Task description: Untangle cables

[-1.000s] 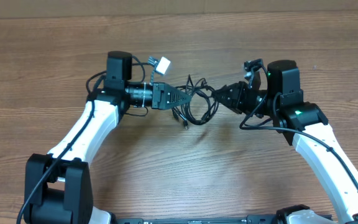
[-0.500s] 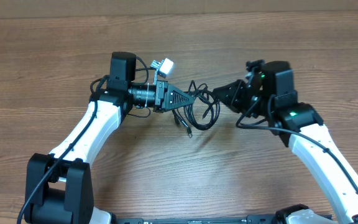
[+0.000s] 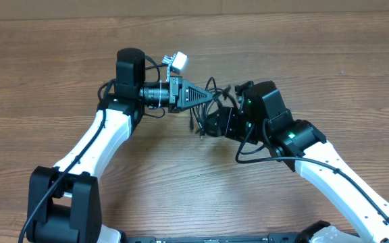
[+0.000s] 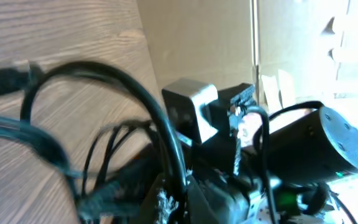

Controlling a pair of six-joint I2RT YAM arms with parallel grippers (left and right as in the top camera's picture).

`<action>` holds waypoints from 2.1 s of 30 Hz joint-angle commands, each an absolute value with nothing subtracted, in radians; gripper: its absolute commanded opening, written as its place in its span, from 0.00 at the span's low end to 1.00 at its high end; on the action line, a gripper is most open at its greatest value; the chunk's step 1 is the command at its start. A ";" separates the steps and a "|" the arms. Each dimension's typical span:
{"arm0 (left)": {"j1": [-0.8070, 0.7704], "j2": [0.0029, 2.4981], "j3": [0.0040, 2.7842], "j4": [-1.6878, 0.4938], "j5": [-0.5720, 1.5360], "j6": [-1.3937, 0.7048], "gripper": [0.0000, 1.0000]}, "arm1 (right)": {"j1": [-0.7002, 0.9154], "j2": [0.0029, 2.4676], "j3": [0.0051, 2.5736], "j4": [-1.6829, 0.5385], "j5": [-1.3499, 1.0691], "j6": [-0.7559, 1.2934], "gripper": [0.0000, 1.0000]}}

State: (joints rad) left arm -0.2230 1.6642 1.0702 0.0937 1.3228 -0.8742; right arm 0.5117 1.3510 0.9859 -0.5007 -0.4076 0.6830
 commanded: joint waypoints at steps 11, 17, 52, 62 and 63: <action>-0.182 1.638 1.089 0.162 1.414 -0.950 0.04 | 0.276 1.345 1.032 -0.545 -0.885 0.391 0.41; -0.175 1.638 1.089 0.162 1.404 -0.899 0.04 | 0.211 1.345 1.032 -0.582 -0.885 0.391 0.71; -0.278 1.641 1.089 0.064 1.314 -1.076 0.04 | 0.387 1.439 1.032 -0.437 -0.916 0.432 0.82; -0.292 1.641 1.089 0.091 1.223 -0.966 0.32 | 0.384 1.444 1.032 -0.284 -1.023 0.501 0.04; -0.279 1.641 1.089 0.109 1.227 -0.920 0.52 | 0.378 1.444 1.032 -0.279 -1.023 0.501 0.04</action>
